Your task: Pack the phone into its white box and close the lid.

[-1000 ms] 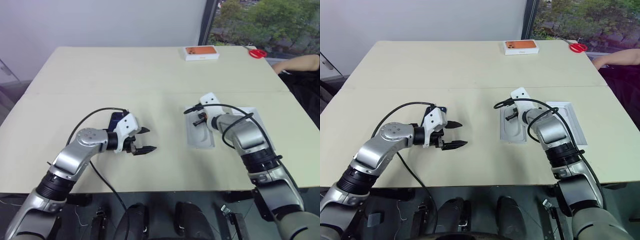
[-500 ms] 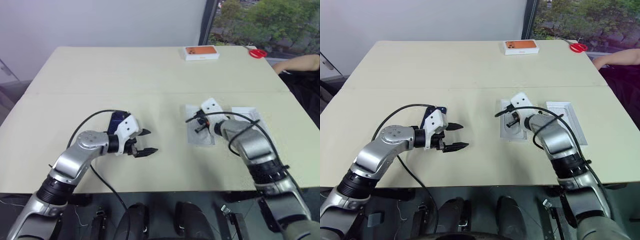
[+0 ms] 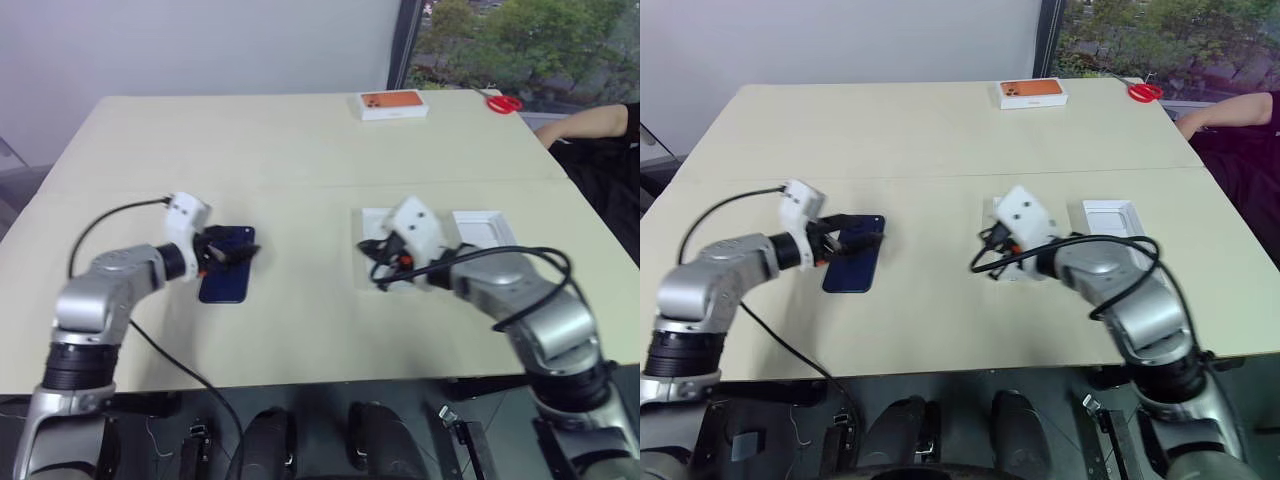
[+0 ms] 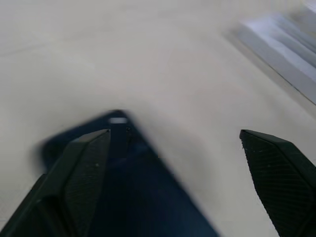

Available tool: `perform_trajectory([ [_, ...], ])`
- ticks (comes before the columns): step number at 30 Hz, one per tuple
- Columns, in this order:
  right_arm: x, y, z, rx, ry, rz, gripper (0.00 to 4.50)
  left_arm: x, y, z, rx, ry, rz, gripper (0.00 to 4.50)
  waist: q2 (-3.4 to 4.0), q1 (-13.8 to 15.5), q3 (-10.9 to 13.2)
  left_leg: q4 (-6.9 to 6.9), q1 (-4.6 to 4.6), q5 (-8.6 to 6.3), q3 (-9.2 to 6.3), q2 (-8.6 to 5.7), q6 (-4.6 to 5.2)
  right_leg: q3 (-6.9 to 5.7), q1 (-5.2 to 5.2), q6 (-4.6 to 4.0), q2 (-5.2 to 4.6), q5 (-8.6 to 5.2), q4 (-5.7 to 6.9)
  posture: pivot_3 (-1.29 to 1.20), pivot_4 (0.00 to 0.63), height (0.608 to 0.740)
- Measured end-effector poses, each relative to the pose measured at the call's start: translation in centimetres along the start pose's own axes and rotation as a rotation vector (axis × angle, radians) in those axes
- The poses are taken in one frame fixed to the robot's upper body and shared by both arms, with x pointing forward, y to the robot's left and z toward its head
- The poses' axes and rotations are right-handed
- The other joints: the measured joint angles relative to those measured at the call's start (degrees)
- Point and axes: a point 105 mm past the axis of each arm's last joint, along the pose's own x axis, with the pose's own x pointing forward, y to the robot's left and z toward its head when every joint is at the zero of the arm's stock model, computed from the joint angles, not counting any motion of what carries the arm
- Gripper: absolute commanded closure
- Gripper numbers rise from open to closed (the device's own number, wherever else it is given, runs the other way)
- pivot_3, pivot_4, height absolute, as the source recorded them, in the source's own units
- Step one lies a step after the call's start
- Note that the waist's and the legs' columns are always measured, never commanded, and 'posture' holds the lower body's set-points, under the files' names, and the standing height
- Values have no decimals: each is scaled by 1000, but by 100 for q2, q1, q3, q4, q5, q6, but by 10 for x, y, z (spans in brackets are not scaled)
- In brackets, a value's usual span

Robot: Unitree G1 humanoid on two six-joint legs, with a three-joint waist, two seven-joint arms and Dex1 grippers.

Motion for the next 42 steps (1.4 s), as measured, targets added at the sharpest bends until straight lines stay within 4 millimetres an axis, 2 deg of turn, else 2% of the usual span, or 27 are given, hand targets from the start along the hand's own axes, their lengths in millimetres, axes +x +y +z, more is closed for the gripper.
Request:
perform_trajectory([
  [3, 32, 8, -4, 34, 32, 16, 4500, -14, 28, -7, -136, 106, 152, 25, -3, 14, -1, 1, -1, 4, -1, -3, -7, -1, 1, 0, 1, 0, 2, 0, 150, 740],
  [5, 50, 12, -10, 49, 56, 13, 4500, -25, 37, -17, -236, 180, 206, 25, -3, 29, -1, 1, -1, 6, -1, -6, -10, 0, 1, 0, 0, 0, 2, 0, 150, 740],
  [11, 82, 31, -20, 40, 98, 66, 4500, -33, 22, -38, -387, 346, 160, 25, -6, 5, -3, 0, -4, 19, -2, -19, -34, 0, -1, 1, -17, 1, 2, 0, 150, 740],
  [16, 92, 45, -22, 38, 105, 130, 4500, -30, 4, -39, -463, 356, 66, 25, -5, 8, -3, -6, -2, 32, -4, -19, -61, 1, -8, 0, -22, 2, 10, 0, 150, 740],
  [26, 104, 55, -24, 34, 109, 172, 4500, -9, -30, -43, -506, 325, -82, 25, 2, 56, -11, -10, -2, 33, -11, -32, -65, 2, -7, -1, -57, 2, 13, 0, 150, 740],
  [32, 107, 52, -24, 25, 106, 157, 4500, -4, -34, -44, -558, 296, -97, 25, 3, 50, -14, -11, 0, 34, -15, -37, -67, -1, -6, -1, -59, 2, 17, 0, 150, 740],
  [38, 109, 52, -22, 27, 100, 156, 4500, 3, -48, -45, -652, 267, -195, 25, 2, 30, -15, -11, 0, 34, -15, -38, -68, -1, -7, -1, -58, 2, 17, 0, 150, 740],
  [41, 109, 52, -22, 20, 99, 157, 4500, 4, -49, -48, -682, 275, -213, 844, 2, 13, -14, -13, -1, 34, -15, -38, -68, -1, -9, -1, -56, 2, 18, 0, 150, 740],
  [42, 109, 52, -22, 20, 98, 158, 4500, 4, -49, -50, -693, 286, -214, 1246, 1, 8, -14, -13, -1, 34, -15, -38, -68, -1, -10, -1, -55, 2, 18, 0, 150, 740],
])
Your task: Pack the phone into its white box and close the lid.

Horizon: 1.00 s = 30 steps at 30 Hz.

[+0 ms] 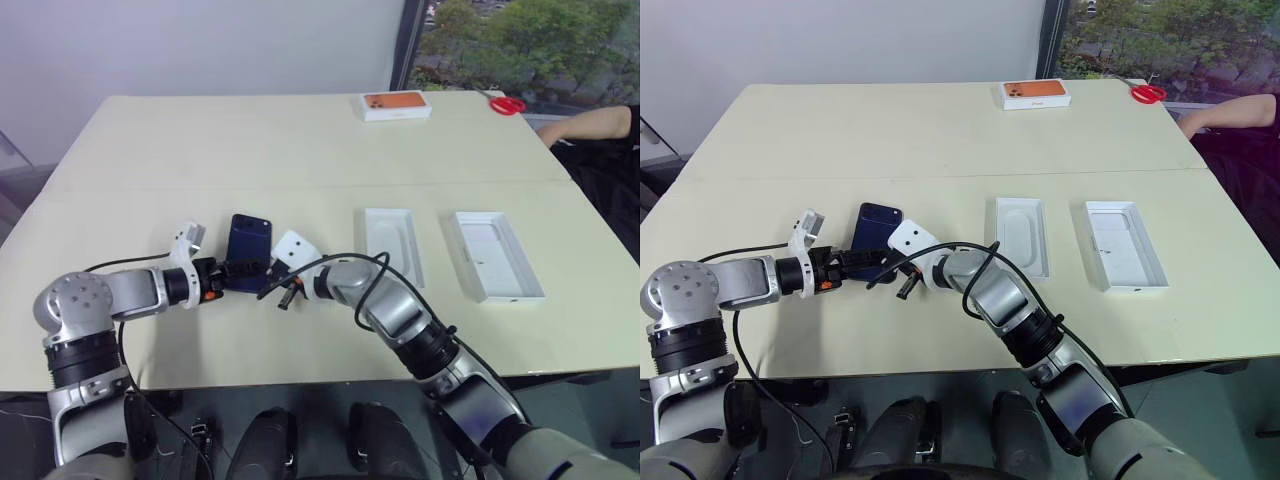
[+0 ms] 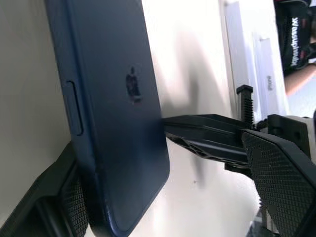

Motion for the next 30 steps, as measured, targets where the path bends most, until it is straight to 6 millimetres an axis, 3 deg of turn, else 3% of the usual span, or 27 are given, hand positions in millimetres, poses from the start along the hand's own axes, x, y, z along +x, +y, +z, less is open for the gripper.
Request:
perform_trajectory([
  [21, 0, 1, 0, -9, 1, 1, 4500, -9, 18, 17, -189, -76, -20, 1246, -1, -14, 0, -7, -3, 2, 0, 1, -5, 0, -10, 0, 2, 0, 2, 0, 150, 740],
  [25, 0, 1, 0, -9, 1, 1, 4500, -9, 20, 17, -197, -74, -11, 2942, -2, -16, 1, -7, -4, 2, 0, 2, -5, 2, -11, 0, 1, 0, 2, 0, 150, 740],
  [28, 0, 1, 0, -9, 1, 1, 4500, -8, 18, 20, -195, -80, -21, 4482, -2, -10, 1, -8, -4, 2, 0, 2, -5, 2, -11, 0, 0, 0, 2, 0, 150, 740],
  [30, -1, 2, 0, -7, 0, 2, 4500, -8, 17, 23, -189, -82, -16, 4482, -2, -16, 1, -9, -5, 2, 0, 1, -5, 3, -13, 0, -2, 0, 1, 0, 150, 740],
])
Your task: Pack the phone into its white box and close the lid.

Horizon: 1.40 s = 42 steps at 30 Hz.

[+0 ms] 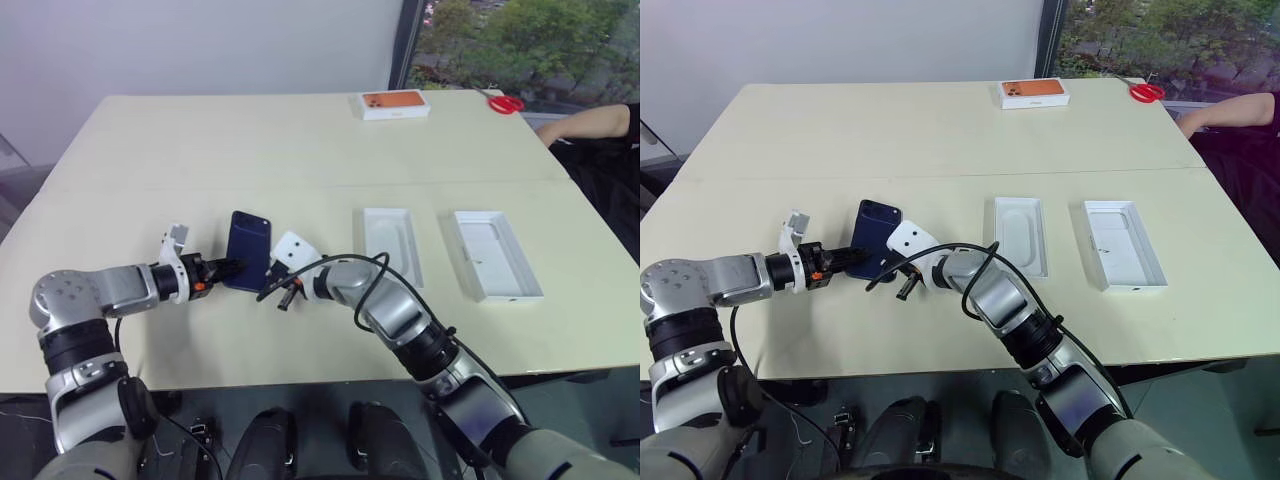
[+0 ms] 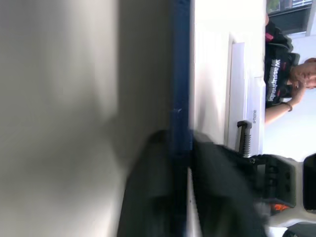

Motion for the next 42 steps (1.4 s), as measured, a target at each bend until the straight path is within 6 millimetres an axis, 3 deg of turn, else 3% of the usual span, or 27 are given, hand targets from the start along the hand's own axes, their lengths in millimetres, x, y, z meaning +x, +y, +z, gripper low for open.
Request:
perform_trajectory([
  [10, -20, -8, -2, -8, 18, -47, 4500, 1, -12, 1, 14, -26, -68, 4482, -3, 13, 2, -5, -5, 0, 0, 0, -1, 0, -8, 0, -5, 0, 0, 0, 150, 740],
  [14, -58, -29, 15, -38, -23, -128, 4500, 14, -33, -4, 22, -43, -153, 4482, -10, 66, 6, -1, -15, -3, -3, -1, 5, -4, -8, 0, -10, 0, -4, 0, 150, 740],
  [18, -112, -45, 28, -76, -73, -199, 4500, 47, -88, -12, 113, -69, -274, 4482, -13, 197, 6, 4, -19, -13, -5, -7, 22, -8, 2, 0, -14, 1, -21, 0, 150, 740],
  [20, -137, -54, 17, -75, -40, -252, 4500, 67, -112, -21, 121, -83, -308, 4482, -18, 213, 4, 5, -18, -17, -3, -9, 28, -10, 13, 0, -15, 1, -36, 0, 150, 740],
  [26, -188, -86, -24, 68, 42, -423, 4500, 113, -146, -47, 80, -1, -282, 4482, -22, 173, 8, 6, -13, -21, 3, -5, 43, -5, 13, -2, -2, 0, -32, 0, 150, 740],
  [31, -223, -104, -52, 122, 129, -553, 4500, 134, -148, -50, 61, 60, -190, 4482, -23, 198, 9, 8, -12, -22, 3, 2, 48, -10, 18, -2, 26, -1, -36, 0, 150, 740],
  [36, -250, -109, -71, 138, 199, -627, 4500, 153, -143, -68, 72, 164, -114, 4482, -26, 201, 12, 19, -13, -29, 8, -1, 61, -8, 25, 0, 25, -2, -44, 0, 150, 740],
  [42, -261, -110, -80, 152, 217, -653, 4500, 162, -148, -75, 81, 209, -104, 4482, -29, 184, 14, 21, -10, -29, 7, 4, 61, -7, 26, -1, 30, -3, -42, 0, 150, 740],
])
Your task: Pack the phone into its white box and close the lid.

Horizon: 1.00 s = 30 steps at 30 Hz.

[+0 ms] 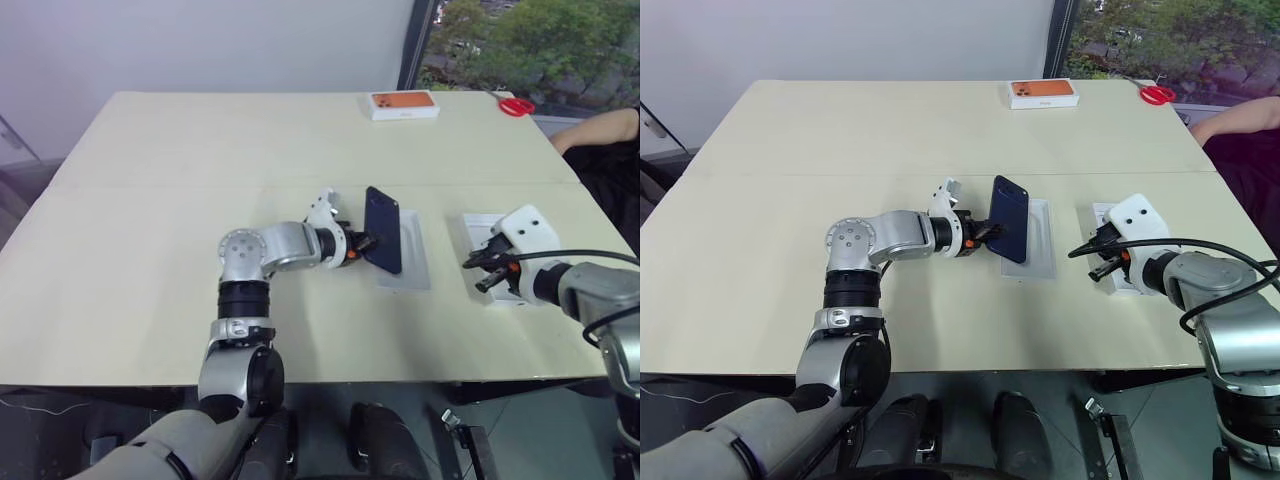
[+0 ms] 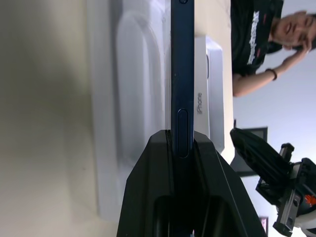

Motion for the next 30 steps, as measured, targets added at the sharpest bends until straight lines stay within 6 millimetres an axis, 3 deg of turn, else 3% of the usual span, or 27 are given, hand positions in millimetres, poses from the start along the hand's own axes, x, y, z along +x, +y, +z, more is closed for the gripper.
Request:
perform_trajectory([
  [15, -1, -2, 0, -5, -8, -10, 4500, 18, 6, -12, -46, 60, -2, 4482, 0, 12, 1, 0, 0, 0, 0, 0, 0, 0, 1, 0, -1, 0, -1, 0, 150, 740],
  [19, -1, -2, 0, -6, -8, -11, 4500, 21, 4, -16, -46, 87, -27, 2855, 0, 10, 1, 0, 0, 0, 0, 0, 0, 0, 1, 0, -1, 0, -1, 0, 150, 740],
  [24, 0, 0, 1, -5, -9, -7, 4500, 23, -2, -19, -19, 110, -48, 349, 0, 9, 0, 0, 0, 0, 0, 0, 0, 0, 1, 0, -1, 0, -1, 0, 150, 740],
  [30, 2, 2, 2, -7, -11, -1, 4500, 13, -13, -21, 29, 140, -104, 349, 0, 8, 1, 0, 0, 0, 0, 0, 0, 1, 1, 1, -1, 0, 0, 0, 150, 740],
])
